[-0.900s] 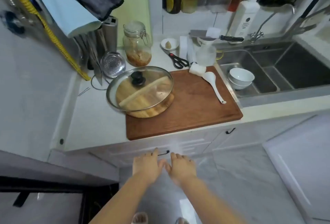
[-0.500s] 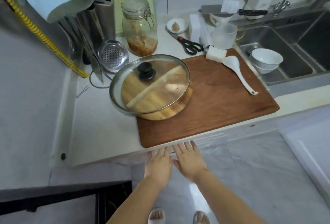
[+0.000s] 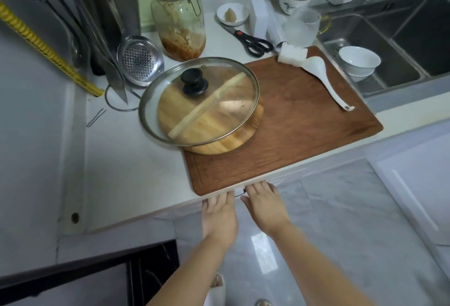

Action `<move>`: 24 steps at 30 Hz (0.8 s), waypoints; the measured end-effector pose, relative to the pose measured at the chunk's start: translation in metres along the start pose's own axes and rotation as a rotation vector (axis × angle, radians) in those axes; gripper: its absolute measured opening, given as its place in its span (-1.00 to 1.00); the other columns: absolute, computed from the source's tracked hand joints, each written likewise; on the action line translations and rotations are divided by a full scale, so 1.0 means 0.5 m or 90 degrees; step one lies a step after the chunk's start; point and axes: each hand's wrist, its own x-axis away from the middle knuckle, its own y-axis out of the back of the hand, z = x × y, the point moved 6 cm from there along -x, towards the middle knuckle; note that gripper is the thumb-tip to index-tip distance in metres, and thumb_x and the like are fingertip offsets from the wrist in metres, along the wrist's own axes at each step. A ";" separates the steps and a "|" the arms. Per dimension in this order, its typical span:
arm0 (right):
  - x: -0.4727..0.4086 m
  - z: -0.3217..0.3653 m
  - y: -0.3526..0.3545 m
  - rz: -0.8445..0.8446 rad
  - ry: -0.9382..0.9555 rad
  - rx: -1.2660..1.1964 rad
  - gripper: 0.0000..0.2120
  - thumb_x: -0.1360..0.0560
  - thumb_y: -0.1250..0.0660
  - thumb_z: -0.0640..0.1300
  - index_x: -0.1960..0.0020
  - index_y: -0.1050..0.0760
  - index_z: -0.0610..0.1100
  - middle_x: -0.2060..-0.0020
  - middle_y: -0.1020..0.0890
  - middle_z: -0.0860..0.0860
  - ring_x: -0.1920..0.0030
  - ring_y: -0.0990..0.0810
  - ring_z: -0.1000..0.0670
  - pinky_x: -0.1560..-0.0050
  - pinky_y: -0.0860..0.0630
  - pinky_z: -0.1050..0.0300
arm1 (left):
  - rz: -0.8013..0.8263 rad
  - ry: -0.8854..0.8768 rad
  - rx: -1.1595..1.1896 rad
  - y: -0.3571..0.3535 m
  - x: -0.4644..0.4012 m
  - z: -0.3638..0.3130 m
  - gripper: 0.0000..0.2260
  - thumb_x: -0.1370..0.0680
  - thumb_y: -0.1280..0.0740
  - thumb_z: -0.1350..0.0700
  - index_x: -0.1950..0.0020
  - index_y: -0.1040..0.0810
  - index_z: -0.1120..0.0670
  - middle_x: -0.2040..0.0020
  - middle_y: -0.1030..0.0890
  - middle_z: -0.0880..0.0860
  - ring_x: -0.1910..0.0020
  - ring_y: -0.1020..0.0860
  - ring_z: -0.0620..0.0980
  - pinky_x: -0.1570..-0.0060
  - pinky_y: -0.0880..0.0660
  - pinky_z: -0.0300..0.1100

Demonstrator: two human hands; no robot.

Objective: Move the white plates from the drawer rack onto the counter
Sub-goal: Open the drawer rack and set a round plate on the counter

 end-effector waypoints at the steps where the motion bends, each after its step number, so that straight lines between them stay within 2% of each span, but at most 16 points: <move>1: 0.001 -0.001 0.002 -0.002 -0.004 0.001 -0.84 -0.40 -0.19 0.03 0.10 -0.49 0.03 0.21 -0.62 0.16 0.11 -0.55 0.10 0.04 -0.41 0.19 | -0.006 0.001 -0.001 -0.002 -0.001 -0.003 -0.42 -0.02 -0.56 0.22 -0.06 -0.68 0.08 -0.04 -0.68 0.02 -0.05 -0.62 0.13 0.00 -0.61 -0.01; 2: 0.003 -0.001 -0.001 -0.007 0.003 0.002 -0.87 -0.37 -0.28 -0.03 0.09 -0.50 0.03 0.20 -0.62 0.16 0.13 -0.59 0.09 0.10 -0.48 0.19 | -0.006 0.007 0.001 -0.002 -0.003 -0.007 -0.41 -0.02 -0.56 0.24 -0.06 -0.67 0.09 -0.05 -0.68 0.03 -0.04 -0.65 0.13 -0.01 -0.61 0.00; 4: 0.008 -0.001 -0.007 0.010 0.011 -0.008 -0.68 -0.23 -0.47 -0.13 0.03 -0.54 0.00 0.16 -0.64 0.14 0.11 -0.64 0.06 0.19 -0.55 0.18 | -0.005 0.031 0.012 -0.002 -0.002 -0.015 -0.40 -0.04 -0.55 0.27 -0.09 -0.66 0.11 -0.07 -0.67 0.04 -0.05 -0.65 0.15 -0.04 -0.62 0.04; 6: 0.008 -0.001 -0.005 0.011 0.015 0.005 -0.62 -0.18 -0.47 -0.16 0.01 -0.56 -0.03 0.15 -0.66 0.13 0.10 -0.65 0.06 0.20 -0.57 0.17 | 0.007 0.053 0.038 0.001 0.001 -0.022 -0.43 -0.19 -0.50 0.27 -0.21 -0.60 0.12 -0.18 -0.63 0.06 -0.17 -0.60 0.17 -0.16 -0.56 0.06; 8: 0.008 -0.004 0.002 0.005 0.020 0.019 -0.63 -0.18 -0.39 -0.18 0.01 -0.57 -0.04 0.17 -0.66 0.12 0.11 -0.66 0.06 0.22 -0.57 0.17 | 0.017 0.062 0.064 0.002 0.004 -0.030 -0.45 -0.43 -0.31 0.26 -0.43 -0.38 0.12 -0.40 -0.44 0.06 -0.41 -0.38 0.17 -0.42 -0.32 0.07; 10: 0.010 -0.009 0.002 0.033 0.011 0.026 -0.56 -0.14 -0.43 -0.22 -0.02 -0.58 -0.08 0.14 -0.67 0.08 0.08 -0.66 0.02 0.20 -0.58 0.12 | 0.023 0.069 0.048 0.004 0.005 -0.033 -0.43 -0.52 -0.16 0.25 -0.53 -0.16 0.08 -0.52 -0.22 0.01 -0.52 -0.16 0.12 -0.52 -0.09 0.04; 13: 0.017 -0.009 -0.006 0.067 0.021 0.008 -0.47 -0.22 -0.40 -0.26 -0.21 -0.52 -0.13 -0.04 -0.65 0.02 -0.11 -0.62 -0.04 0.05 -0.56 0.01 | 0.020 0.075 0.026 0.014 0.010 -0.037 -0.41 -0.55 -0.12 0.24 -0.57 -0.01 0.08 -0.56 -0.08 0.00 -0.54 -0.07 0.09 -0.55 0.02 0.01; 16: 0.028 -0.015 -0.011 0.079 0.010 0.012 -0.35 -0.21 -0.42 -0.25 -0.31 -0.47 -0.13 -0.20 -0.61 0.00 -0.24 -0.57 -0.03 -0.03 -0.56 0.01 | 0.003 0.072 0.037 0.011 0.020 -0.041 -0.38 -0.57 -0.09 0.25 -0.58 0.10 0.10 -0.59 0.00 0.00 -0.57 0.00 0.06 -0.56 0.14 -0.01; 18: 0.037 -0.015 -0.013 0.102 0.015 -0.013 -0.35 -0.33 -0.35 -0.27 -0.42 -0.35 -0.14 -0.37 -0.48 -0.03 -0.39 -0.43 -0.06 -0.19 -0.48 -0.04 | 0.004 0.075 0.038 0.006 0.029 -0.044 -0.39 -0.59 -0.07 0.24 -0.58 0.14 0.10 -0.60 0.05 0.01 -0.58 0.06 0.06 -0.54 0.22 -0.01; 20: 0.046 -0.013 -0.015 0.139 0.036 -0.037 -0.38 -0.47 -0.18 -0.28 -0.51 -0.15 -0.14 -0.50 -0.25 -0.02 -0.52 -0.18 -0.04 -0.34 -0.30 -0.07 | 0.008 0.073 0.032 0.003 0.037 -0.048 -0.40 -0.59 -0.06 0.24 -0.58 0.14 0.11 -0.60 0.04 0.02 -0.58 0.07 0.08 -0.53 0.24 -0.01; 22: 0.052 -0.013 -0.014 0.149 0.049 -0.040 -0.41 -0.53 -0.11 -0.27 -0.53 -0.07 -0.12 -0.53 -0.16 0.00 -0.55 -0.07 -0.01 -0.36 -0.24 -0.04 | 0.005 0.074 0.032 0.004 0.044 -0.050 -0.40 -0.59 -0.07 0.25 -0.58 0.11 0.11 -0.59 -0.01 0.04 -0.57 0.05 0.10 -0.55 0.22 0.00; 24: 0.057 -0.013 -0.008 0.141 0.055 -0.046 -0.44 -0.53 -0.12 -0.25 -0.52 -0.12 -0.12 -0.52 -0.21 0.01 -0.54 -0.11 0.00 -0.31 -0.29 -0.03 | 0.003 0.079 0.040 0.006 0.049 -0.048 -0.40 -0.58 -0.08 0.26 -0.58 0.07 0.11 -0.58 -0.06 0.04 -0.57 0.03 0.10 -0.56 0.19 0.00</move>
